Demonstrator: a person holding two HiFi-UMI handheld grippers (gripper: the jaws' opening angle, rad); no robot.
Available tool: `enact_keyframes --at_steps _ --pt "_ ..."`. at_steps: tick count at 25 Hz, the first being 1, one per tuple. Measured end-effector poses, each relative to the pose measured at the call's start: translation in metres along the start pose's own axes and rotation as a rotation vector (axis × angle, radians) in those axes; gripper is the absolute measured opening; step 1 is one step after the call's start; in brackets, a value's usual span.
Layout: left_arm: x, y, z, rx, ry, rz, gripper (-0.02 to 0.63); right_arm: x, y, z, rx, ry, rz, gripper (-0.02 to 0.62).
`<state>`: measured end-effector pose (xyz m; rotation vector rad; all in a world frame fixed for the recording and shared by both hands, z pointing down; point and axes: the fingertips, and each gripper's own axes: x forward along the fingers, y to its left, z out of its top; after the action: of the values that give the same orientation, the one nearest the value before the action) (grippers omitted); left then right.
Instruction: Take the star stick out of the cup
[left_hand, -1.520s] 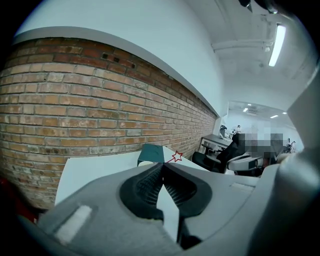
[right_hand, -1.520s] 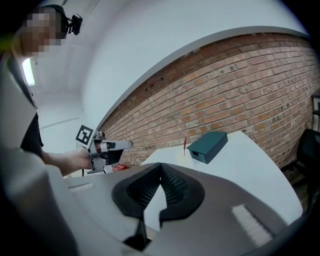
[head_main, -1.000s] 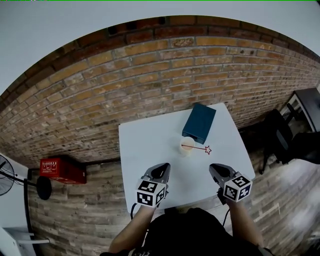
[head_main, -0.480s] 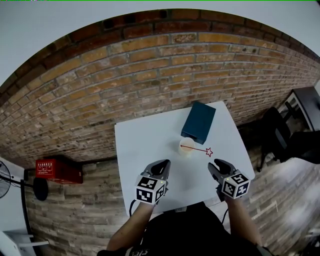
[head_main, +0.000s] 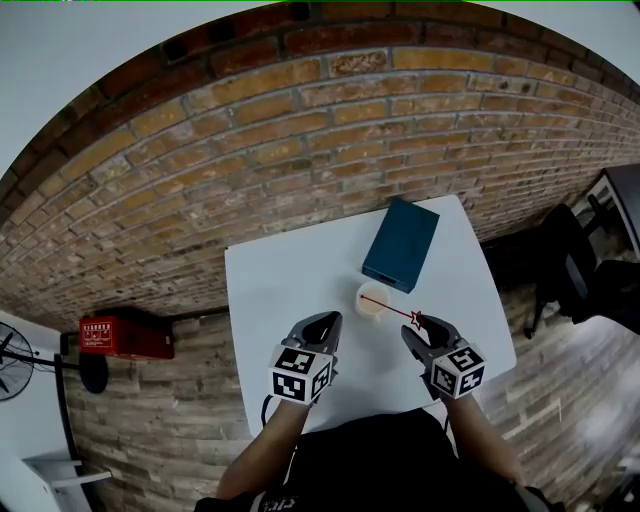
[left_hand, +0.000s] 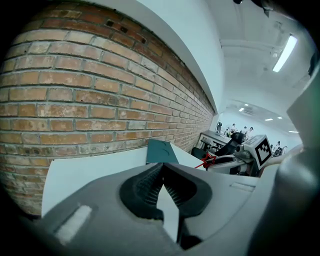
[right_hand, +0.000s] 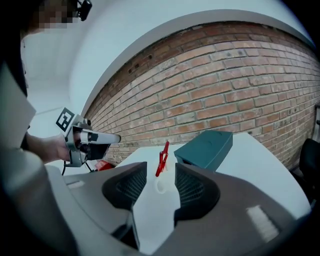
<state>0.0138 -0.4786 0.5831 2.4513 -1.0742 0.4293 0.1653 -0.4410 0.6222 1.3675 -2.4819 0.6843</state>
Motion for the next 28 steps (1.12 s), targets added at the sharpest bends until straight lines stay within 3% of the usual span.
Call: enact_keyframes --at_steps 14,28 --pt "0.018 0.014 0.004 -0.044 0.004 0.042 0.006 0.03 -0.003 -0.004 -0.039 0.054 0.062 0.106" --pt "0.007 0.009 -0.002 -0.049 -0.002 0.048 0.006 0.037 -0.007 -0.011 -0.091 0.058 0.023 0.026"
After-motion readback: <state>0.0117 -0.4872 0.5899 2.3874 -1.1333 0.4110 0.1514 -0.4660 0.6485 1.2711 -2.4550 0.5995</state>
